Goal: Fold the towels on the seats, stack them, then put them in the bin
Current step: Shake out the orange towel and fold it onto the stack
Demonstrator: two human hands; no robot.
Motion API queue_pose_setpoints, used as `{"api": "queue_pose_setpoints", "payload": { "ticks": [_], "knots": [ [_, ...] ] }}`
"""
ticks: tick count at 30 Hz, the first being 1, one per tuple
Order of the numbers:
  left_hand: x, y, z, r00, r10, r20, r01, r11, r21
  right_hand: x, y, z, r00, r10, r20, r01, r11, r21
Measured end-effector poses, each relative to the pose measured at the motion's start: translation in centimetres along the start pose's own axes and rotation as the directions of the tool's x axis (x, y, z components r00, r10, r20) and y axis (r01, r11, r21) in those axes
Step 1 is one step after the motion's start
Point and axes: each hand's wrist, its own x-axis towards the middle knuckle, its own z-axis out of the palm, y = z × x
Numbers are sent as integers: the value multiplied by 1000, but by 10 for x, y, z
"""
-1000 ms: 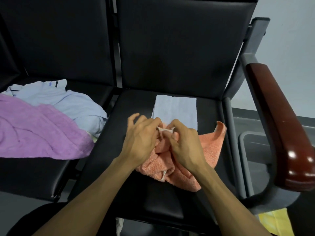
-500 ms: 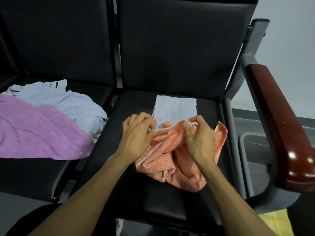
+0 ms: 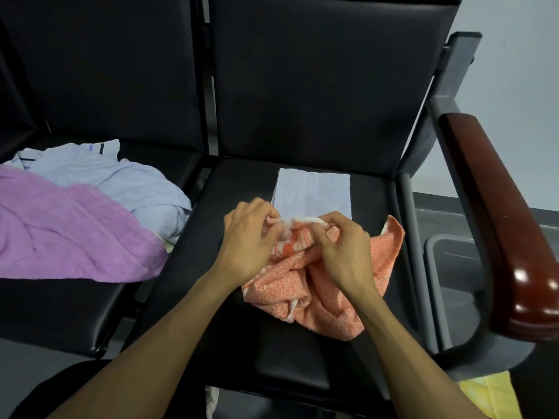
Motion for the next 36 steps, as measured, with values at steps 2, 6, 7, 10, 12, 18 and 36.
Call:
{"api": "queue_pose_setpoints", "payload": {
  "ticks": [2, 6, 7, 10, 12, 18, 36],
  "knots": [
    [2, 1, -3, 992, -123, 28, 126, 976, -175, 0, -3, -1, 988, 154, 7, -153, 976, 153],
    [-1, 7, -4, 982, -188, -13, 177, 941, -288, 0, -10, -6, 893, 373, 251, -450, 724, 523],
    [-1, 9, -3, 982, -189, -8, 178, 939, -295, 0, -10, -6, 886, 369, 283, -464, 687, 559],
    [-4, 16, 0, 983, -183, 12, 177, 930, -323, 0, -7, -1, 898, 295, 328, -440, 647, 622],
    [-5, 18, 2, 983, -184, 18, 179, 925, -336, -3, -11, 1, 890, 211, 404, -440, 630, 640],
    [-4, 16, 0, 973, -233, -3, 216, 908, -360, -1, -12, -4, 864, 148, 482, -458, 628, 629],
    [-5, 18, -3, 973, -145, 179, 203, 906, -372, -7, -11, 7, 973, -181, 143, 187, 982, -27]
  ]
}}
